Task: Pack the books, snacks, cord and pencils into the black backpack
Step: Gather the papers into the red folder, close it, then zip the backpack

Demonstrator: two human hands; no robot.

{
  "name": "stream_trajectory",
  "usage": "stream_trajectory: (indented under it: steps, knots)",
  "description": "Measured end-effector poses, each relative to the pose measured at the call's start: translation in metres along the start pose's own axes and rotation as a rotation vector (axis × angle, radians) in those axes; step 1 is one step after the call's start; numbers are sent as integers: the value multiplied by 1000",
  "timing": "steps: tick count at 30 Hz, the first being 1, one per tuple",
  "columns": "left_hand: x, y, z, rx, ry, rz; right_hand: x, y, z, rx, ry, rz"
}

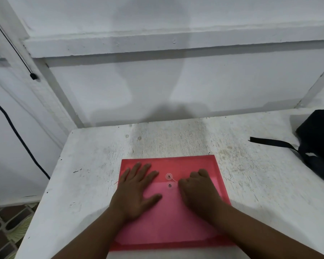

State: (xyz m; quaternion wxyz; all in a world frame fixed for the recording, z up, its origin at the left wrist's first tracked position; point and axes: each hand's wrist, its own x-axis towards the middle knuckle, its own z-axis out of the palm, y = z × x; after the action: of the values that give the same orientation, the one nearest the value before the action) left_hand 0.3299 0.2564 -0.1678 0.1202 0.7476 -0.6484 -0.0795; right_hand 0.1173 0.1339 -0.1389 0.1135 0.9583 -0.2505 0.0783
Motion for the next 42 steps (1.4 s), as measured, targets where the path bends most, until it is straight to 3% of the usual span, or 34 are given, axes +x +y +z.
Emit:
stream_trajectory:
  steps: [7,11,16,24,29,36,42]
  knots:
    - [3,-3,3,-18,25,5,-8,14,2,38,-76,97]
    - [3,-2,2,-6,2,-6,-5,10,12,294,-16,226]
    - [3,-4,3,-6,1,-8,4,3,-1,210,18,321]
    - [3,-4,4,-14,0,-4,7,2,16,273,48,307]
    - [3,-4,3,-15,-1,-9,4,-2,10,371,118,187]
    - [3,-3,3,-42,24,-8,-1,6,4,402,-236,191]
    - [3,-3,2,-29,13,-8,1,-11,-16,269,-290,115]
